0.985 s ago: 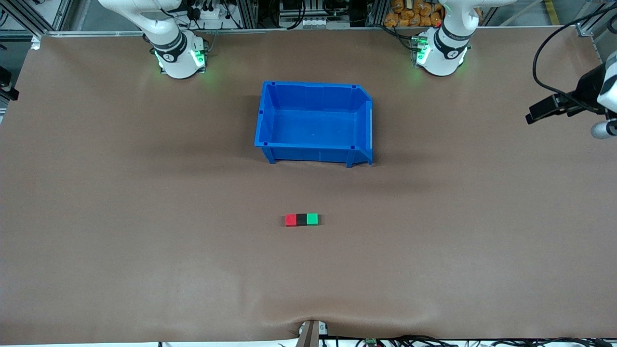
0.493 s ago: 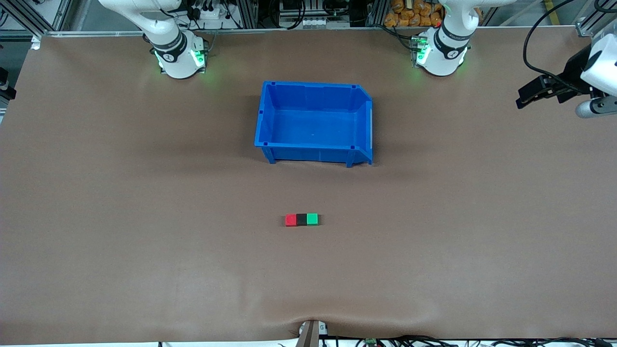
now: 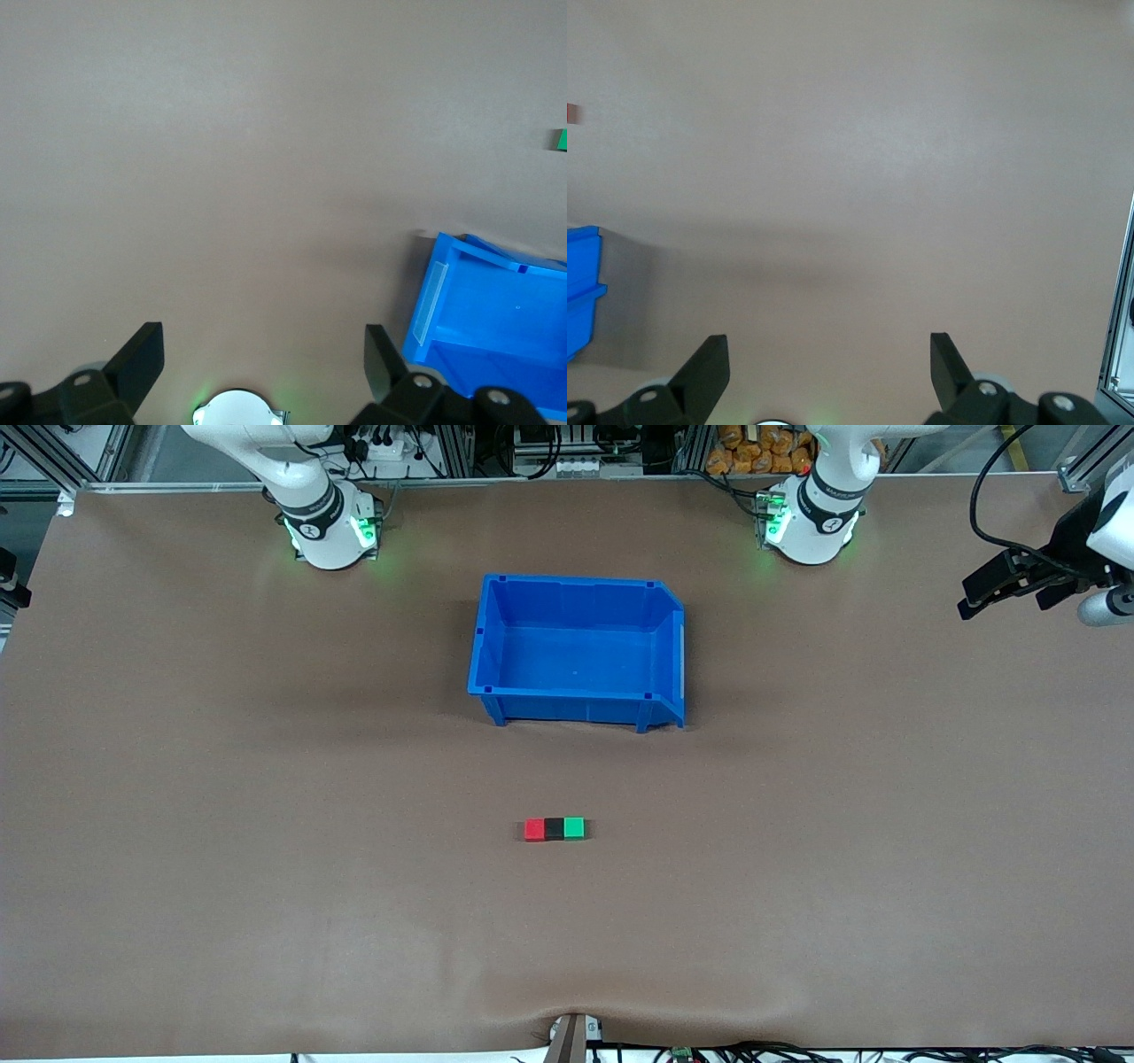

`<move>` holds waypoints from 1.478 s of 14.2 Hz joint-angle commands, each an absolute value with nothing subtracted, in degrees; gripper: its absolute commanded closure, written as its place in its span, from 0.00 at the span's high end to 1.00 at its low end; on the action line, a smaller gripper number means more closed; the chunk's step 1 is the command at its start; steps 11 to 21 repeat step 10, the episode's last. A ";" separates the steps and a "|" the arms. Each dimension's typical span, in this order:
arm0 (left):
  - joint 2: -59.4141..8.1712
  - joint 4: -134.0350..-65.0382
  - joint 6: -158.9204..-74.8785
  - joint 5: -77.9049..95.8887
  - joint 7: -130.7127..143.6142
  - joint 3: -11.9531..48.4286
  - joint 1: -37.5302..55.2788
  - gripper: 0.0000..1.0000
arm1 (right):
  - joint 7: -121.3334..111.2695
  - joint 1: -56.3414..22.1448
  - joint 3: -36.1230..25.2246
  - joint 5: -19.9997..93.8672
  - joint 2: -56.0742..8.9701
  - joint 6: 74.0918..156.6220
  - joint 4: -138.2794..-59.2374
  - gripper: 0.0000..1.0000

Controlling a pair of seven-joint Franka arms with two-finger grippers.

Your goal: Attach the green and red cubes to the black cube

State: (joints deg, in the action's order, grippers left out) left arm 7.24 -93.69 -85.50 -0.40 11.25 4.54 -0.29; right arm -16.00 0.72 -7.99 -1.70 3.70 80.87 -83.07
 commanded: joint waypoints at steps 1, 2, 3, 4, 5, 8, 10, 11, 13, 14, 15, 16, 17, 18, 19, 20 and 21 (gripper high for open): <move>6.94 -92.20 -84.55 -0.97 10.02 5.10 -1.23 1.00 | -16.61 1.14 -7.73 -0.88 3.43 79.98 -82.09 1.00; 6.94 -92.28 -84.12 -1.05 10.02 5.01 -1.23 1.00 | -16.61 1.14 -7.73 -0.88 3.43 79.98 -82.09 1.00; 6.94 -92.29 -83.68 -1.05 10.02 5.18 -1.23 1.00 | -16.61 1.14 -7.73 -0.88 3.34 80.07 -82.09 1.00; 6.94 -92.37 -83.41 -1.05 10.02 5.19 -1.14 1.00 | -16.61 1.06 -7.73 -0.88 3.34 80.07 -82.09 1.00; 6.94 -92.46 -83.41 -1.05 10.11 5.19 -0.97 1.00 | -16.61 0.79 -7.73 -0.88 3.34 79.98 -82.09 1.00; 6.86 -92.55 -83.32 -1.14 10.11 5.27 -0.79 1.00 | -16.70 0.79 -7.73 -0.88 3.34 79.98 -82.09 1.00; 6.86 -92.63 -83.41 -1.14 10.11 5.45 -0.62 1.00 | -16.61 0.44 -7.74 -0.97 3.43 79.89 -82.09 1.00; 6.86 -92.63 -83.41 -1.14 10.11 5.45 -0.62 1.00 | -16.61 0.44 -7.74 -0.97 3.43 79.89 -82.09 1.00; 6.86 -92.63 -83.41 -1.14 10.11 5.45 -0.62 1.00 | -16.61 0.44 -7.74 -0.97 3.43 79.89 -82.09 1.00; 6.86 -92.63 -83.41 -1.14 10.11 5.45 -0.62 1.00 | -16.61 0.44 -7.74 -0.97 3.43 79.89 -82.09 1.00; 6.86 -92.63 -83.41 -1.14 10.11 5.45 -0.62 1.00 | -16.61 0.44 -7.74 -0.97 3.43 79.89 -82.09 1.00; 6.86 -92.63 -83.41 -1.14 10.11 5.45 -0.62 1.00 | -16.61 0.44 -7.74 -0.97 3.43 79.89 -82.09 1.00; 6.86 -92.63 -83.41 -1.14 10.11 5.45 -0.62 1.00 | -16.61 0.44 -7.74 -0.97 3.43 79.89 -82.09 1.00; 6.86 -92.63 -83.41 -1.14 10.11 5.45 -0.62 1.00 | -16.61 0.44 -7.74 -0.97 3.43 79.89 -82.09 1.00; 6.86 -92.63 -83.41 -1.14 10.11 5.45 -0.62 1.00 | -16.61 0.44 -7.74 -0.97 3.43 79.89 -82.09 1.00; 6.86 -92.63 -83.41 -1.14 10.11 5.45 -0.62 1.00 | -16.61 0.44 -7.74 -0.97 3.43 79.89 -82.09 1.00; 6.86 -92.63 -83.41 -1.14 10.11 5.45 -0.62 1.00 | -16.61 0.44 -7.74 -0.97 3.43 79.89 -82.09 1.00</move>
